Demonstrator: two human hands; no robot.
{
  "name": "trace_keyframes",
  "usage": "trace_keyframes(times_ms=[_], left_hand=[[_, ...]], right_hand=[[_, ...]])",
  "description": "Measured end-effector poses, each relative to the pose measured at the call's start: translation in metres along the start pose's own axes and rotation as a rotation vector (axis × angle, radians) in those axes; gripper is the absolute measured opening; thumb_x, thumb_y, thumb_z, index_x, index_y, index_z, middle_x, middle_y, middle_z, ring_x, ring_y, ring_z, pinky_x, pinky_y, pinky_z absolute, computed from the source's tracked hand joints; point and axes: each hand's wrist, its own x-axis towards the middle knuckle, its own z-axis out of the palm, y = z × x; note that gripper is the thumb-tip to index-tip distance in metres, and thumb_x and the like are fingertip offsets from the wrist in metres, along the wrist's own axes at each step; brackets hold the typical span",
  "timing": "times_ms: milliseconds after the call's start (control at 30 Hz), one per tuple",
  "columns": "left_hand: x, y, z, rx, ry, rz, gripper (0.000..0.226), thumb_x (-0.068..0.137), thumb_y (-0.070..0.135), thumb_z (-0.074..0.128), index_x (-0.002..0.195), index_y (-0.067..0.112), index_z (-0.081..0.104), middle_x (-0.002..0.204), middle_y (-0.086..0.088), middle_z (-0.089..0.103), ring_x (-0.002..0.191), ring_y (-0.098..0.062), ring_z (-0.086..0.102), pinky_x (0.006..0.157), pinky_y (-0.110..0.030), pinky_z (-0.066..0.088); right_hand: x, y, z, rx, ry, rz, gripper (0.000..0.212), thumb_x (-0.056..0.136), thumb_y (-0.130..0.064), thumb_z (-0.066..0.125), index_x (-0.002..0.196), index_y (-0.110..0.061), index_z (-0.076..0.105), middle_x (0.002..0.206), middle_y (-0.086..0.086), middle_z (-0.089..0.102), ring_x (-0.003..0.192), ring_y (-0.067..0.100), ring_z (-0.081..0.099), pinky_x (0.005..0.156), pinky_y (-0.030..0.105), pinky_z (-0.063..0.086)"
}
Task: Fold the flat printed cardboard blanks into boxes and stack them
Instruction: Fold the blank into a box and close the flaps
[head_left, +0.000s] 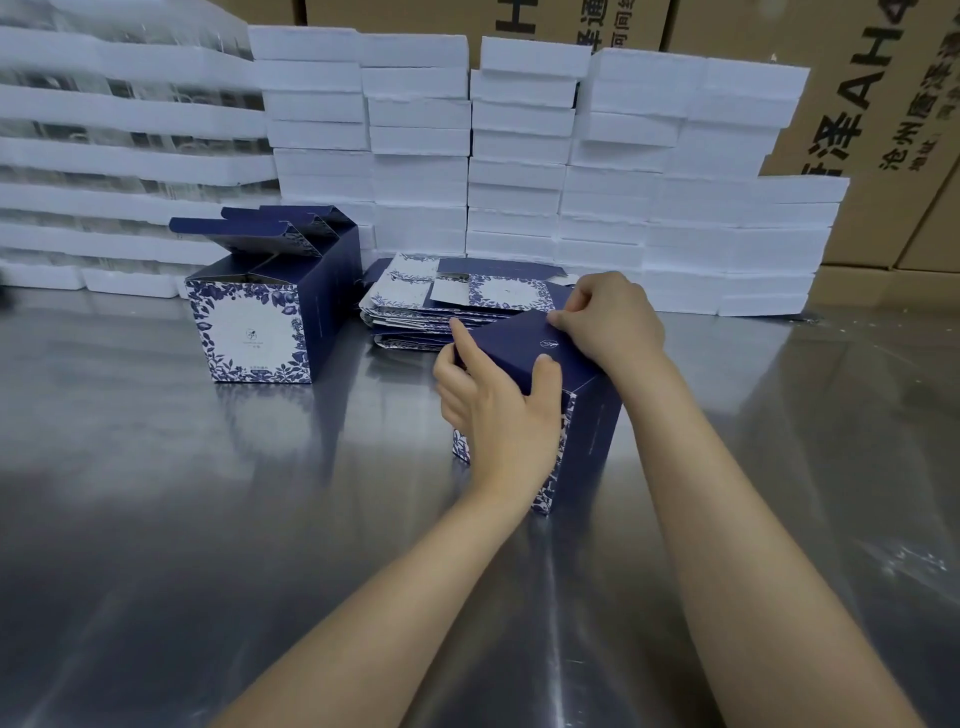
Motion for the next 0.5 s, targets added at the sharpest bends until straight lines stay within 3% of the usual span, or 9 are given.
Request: trace_keyframes(times_ms=[100,200,300,400,500], left_hand=[[-0.001,0.0,0.002,0.009,0.028,0.006,0.084,0.092,0.039,0.053,0.153,0.007,0.005,0.146,-0.012,0.02,0.135,-0.027,0.023,0.115,-0.037,0.012],[0.0,0.001,0.004,0.034,0.052,-0.004,0.086,0.09,0.043,0.049,0.153,0.006,0.004,0.146,-0.013,0.02,0.135,-0.03,0.024,0.115,-0.04,0.014],[0.0,0.003,0.005,0.045,0.073,-0.017,0.087,0.09,0.047,0.047,0.153,0.006,0.005,0.146,-0.012,0.021,0.136,-0.029,0.023,0.116,-0.04,0.013],[0.0,0.002,0.004,0.045,0.077,-0.022,0.087,0.092,0.038,0.057,0.153,0.006,0.005,0.145,-0.011,0.021,0.136,-0.029,0.023,0.114,-0.038,0.012],[-0.001,0.003,0.004,0.027,0.076,-0.02,0.089,0.09,0.036,0.061,0.153,0.006,0.006,0.143,-0.011,0.023,0.133,-0.029,0.025,0.114,-0.038,0.014]], right_hand=[[-0.002,-0.008,-0.004,-0.037,-0.075,-0.051,0.027,0.083,-0.023,0.069,0.065,-0.021,0.049,0.085,0.0,0.062,0.085,0.023,0.056,0.067,0.029,0.035],[-0.01,-0.015,-0.022,0.053,-0.333,-0.102,0.031,0.08,-0.022,0.075,0.059,-0.018,0.053,0.072,0.002,0.062,0.078,0.022,0.057,0.066,0.028,0.038],[-0.014,-0.016,-0.034,0.069,-0.485,-0.083,0.029,0.077,-0.025,0.077,0.058,-0.018,0.056,0.083,0.002,0.071,0.084,0.023,0.064,0.069,0.031,0.039],[-0.008,-0.009,-0.029,0.026,-0.361,-0.012,0.032,0.079,-0.029,0.078,0.069,-0.011,0.053,0.074,0.004,0.055,0.071,0.022,0.048,0.059,0.028,0.035],[-0.001,0.007,-0.023,0.092,-0.113,0.098,0.03,0.081,-0.027,0.075,0.066,-0.016,0.051,0.088,0.007,0.063,0.085,0.026,0.058,0.071,0.029,0.043]])
